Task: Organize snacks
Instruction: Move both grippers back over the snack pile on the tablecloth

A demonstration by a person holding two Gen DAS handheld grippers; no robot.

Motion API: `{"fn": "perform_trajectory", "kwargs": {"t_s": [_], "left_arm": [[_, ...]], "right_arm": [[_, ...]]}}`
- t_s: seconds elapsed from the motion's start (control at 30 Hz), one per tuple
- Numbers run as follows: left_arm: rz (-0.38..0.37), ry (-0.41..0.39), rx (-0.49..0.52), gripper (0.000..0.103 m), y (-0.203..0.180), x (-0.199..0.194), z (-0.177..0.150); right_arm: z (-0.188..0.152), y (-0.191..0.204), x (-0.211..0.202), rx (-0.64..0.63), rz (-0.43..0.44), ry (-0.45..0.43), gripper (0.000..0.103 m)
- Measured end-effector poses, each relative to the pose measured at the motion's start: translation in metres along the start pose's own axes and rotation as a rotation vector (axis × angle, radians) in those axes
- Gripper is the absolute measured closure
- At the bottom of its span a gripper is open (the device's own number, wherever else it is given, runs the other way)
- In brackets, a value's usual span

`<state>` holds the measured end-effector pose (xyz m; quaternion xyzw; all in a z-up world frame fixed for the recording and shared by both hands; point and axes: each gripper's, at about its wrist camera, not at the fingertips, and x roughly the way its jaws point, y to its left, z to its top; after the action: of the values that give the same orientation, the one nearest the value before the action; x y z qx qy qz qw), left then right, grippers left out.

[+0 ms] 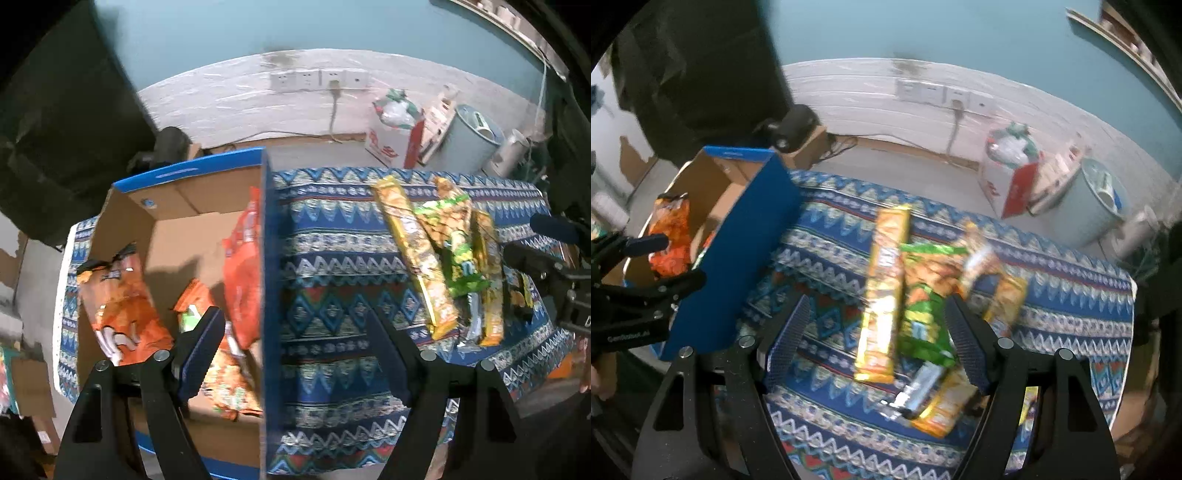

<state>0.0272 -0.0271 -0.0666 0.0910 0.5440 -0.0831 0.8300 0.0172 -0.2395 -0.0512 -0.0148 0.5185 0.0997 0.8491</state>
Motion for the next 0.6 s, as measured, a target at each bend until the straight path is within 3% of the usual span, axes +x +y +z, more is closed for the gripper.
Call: {"fn": "perform_trajectory", "kwargs": {"t_s": [0.3,0.6], "left_arm": [[-0.020,0.059,0.048,0.023,-0.039,0.017,-0.001],[-0.028,0.106,0.082,0.023,-0.069,0.036,0.001]], "right_arm": [[-0.025,-0.058,0.002,0.103,-0.056,0.037,0.027],[-0.061,-0.115,0.024,0.226,-0.110,0.136,0.027]]}}
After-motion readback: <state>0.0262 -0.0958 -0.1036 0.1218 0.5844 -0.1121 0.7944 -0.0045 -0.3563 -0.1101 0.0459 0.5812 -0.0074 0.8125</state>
